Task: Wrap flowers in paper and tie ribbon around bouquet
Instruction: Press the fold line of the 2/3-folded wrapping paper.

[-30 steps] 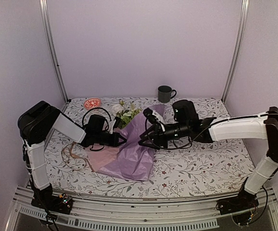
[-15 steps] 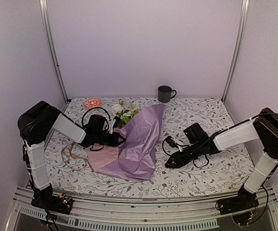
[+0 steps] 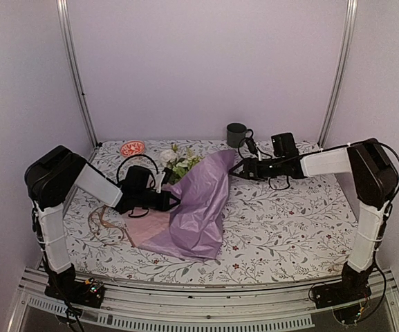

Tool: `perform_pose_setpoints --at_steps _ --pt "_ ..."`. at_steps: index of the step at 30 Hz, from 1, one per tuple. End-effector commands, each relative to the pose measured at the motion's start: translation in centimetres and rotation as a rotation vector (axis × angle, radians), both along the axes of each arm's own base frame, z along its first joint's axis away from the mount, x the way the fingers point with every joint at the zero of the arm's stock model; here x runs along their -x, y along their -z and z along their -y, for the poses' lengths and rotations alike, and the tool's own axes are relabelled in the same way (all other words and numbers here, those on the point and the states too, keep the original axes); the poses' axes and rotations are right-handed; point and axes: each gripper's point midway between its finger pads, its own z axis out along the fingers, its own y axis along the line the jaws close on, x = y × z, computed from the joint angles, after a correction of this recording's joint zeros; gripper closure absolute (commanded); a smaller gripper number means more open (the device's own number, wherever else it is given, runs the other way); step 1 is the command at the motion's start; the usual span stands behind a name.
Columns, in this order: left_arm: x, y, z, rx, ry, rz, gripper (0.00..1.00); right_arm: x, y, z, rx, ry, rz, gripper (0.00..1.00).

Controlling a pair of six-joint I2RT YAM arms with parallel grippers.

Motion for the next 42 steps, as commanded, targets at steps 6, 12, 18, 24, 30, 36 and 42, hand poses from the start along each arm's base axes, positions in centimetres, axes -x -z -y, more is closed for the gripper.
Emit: perform_pose_setpoints --at_steps 6,12,18,24,30,36,42 --pt "-1.1 -6.4 1.0 0.06 0.003 0.19 1.0 2.2 -3.8 -2.0 0.034 -0.104 0.167 0.27" --pt "-0.9 -8.8 3.2 0.072 0.09 0.257 1.0 18.9 -2.6 -10.0 0.111 -0.567 0.378 0.3" --pt "-1.5 -10.9 4.3 0.081 0.138 0.306 1.0 18.8 6.0 -10.9 0.302 -0.547 0.237 0.5" --pt "-2.1 -14.2 5.4 0.092 0.177 0.37 1.0 21.8 11.4 -7.9 0.458 -0.601 0.197 0.56" --pt "-1.3 -10.7 5.0 0.058 0.168 0.284 1.0 22.6 13.3 -3.8 0.621 -0.559 0.131 0.57" --pt "-3.2 -5.1 2.0 -0.12 0.01 0.185 1.0 24.2 11.7 -3.6 0.573 -0.552 0.039 0.57" --pt "-5.2 -2.4 1.2 -0.203 -0.053 0.145 0.81 24.3 13.3 -3.3 0.593 -0.539 -0.015 0.57"
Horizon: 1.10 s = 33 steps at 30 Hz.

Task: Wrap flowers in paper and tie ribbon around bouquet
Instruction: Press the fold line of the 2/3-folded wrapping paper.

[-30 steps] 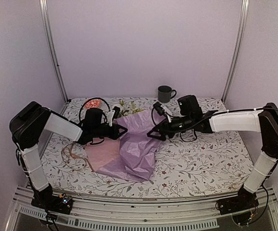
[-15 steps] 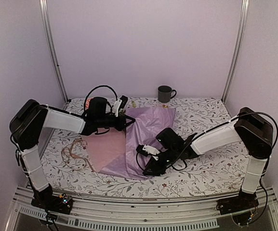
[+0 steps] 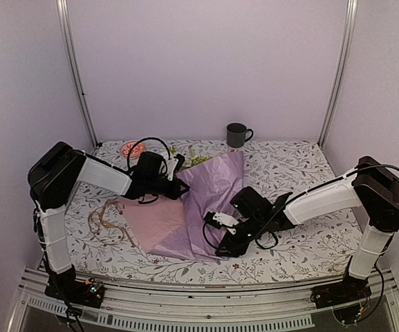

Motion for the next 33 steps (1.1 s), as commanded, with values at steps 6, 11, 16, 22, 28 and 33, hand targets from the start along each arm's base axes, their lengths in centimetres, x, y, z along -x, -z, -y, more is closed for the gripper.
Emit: perform_pose_setpoints --at_steps 6,11,16,22,28,33 --pt "-6.5 -6.4 -7.6 -0.127 -0.331 0.116 0.5 2.4 3.9 1.9 0.125 0.046 -0.188 0.58" --pt "0.9 -15.0 -6.6 -0.112 -0.274 0.3 0.5 2.2 3.4 1.7 0.089 0.073 -0.238 0.58" --pt "17.5 -12.6 2.2 0.07 0.219 0.22 0.75 2.2 2.5 1.5 0.037 0.107 -0.341 0.59" --pt "21.9 -4.6 4.3 -0.002 0.341 0.074 0.86 1.9 1.6 1.2 -0.034 0.126 -0.438 0.6" --pt "20.9 2.0 3.9 -0.198 0.317 0.003 0.82 2.0 1.9 1.3 -0.064 0.135 -0.512 0.65" --pt "23.2 6.9 1.9 -0.365 0.373 -0.121 0.82 0.0 0.9 1.3 -0.121 0.199 -0.571 0.74"
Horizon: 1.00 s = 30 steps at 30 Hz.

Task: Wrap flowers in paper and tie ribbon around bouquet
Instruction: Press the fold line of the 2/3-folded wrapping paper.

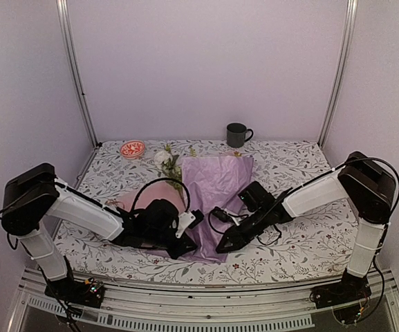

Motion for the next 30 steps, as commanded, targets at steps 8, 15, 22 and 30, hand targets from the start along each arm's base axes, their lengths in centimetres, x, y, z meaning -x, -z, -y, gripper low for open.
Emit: perform_pose_setpoints --at_steps 8,15,22,30 --pt "1.7 -0.4 -0.8 -0.209 0.13 -0.013 0.88 -2.6 1.3 1.2 0.053 0.084 -0.15 0.8" --pt "3.9 -16.4 3.2 0.303 0.361 0.299 0.75 -2.3 2.6 1.7 0.109 0.112 -0.168 0.8" --pt "1.4 -5.4 5.2 0.051 0.345 0.196 0.83 -2.2 2.1 1.4 0.089 0.133 -0.201 0.82" --pt "1.5 1.5 2.6 -0.136 0.329 0.15 0.83 -2.1 2.4 1.4 0.091 0.145 -0.225 0.89"
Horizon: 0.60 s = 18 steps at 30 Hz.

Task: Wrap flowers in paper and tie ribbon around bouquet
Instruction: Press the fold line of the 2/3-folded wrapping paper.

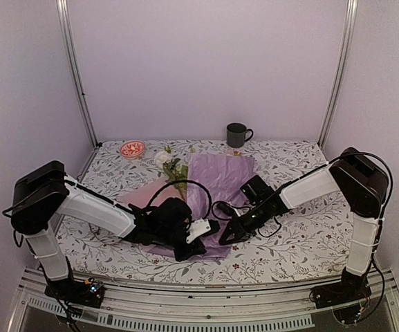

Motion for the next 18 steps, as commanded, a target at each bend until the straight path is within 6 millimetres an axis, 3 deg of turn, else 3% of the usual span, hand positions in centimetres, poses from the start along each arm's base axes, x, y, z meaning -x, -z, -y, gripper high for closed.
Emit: perform_pose_setpoints --at_steps 1,5,8,12,15,18 --pt "0.2 2.4 -0.7 -0.082 0.008 0.023 0.83 0.7 2.0 0.6 0.051 0.014 -0.053 0.9" --pt "1.6 4.6 -1.6 -0.156 0.043 -0.011 0.83 -0.8 2.2 1.3 0.058 0.053 -0.056 0.93" --pt "2.3 5.5 -2.5 -0.191 0.067 -0.029 0.84 -4.1 1.9 1.8 0.057 0.115 -0.022 0.95" --pt "3.0 6.4 -3.1 -0.229 0.108 -0.054 0.84 -12.1 1.0 2.7 0.018 0.207 0.048 0.98" --pt "3.1 6.4 -3.0 -0.225 0.122 -0.062 0.84 -19.6 1.2 4.6 -0.003 0.3 0.076 0.99" --pt "3.1 6.5 -3.0 -0.221 0.128 -0.072 0.85 -25.2 2.2 7.0 0.004 0.377 0.08 0.99"
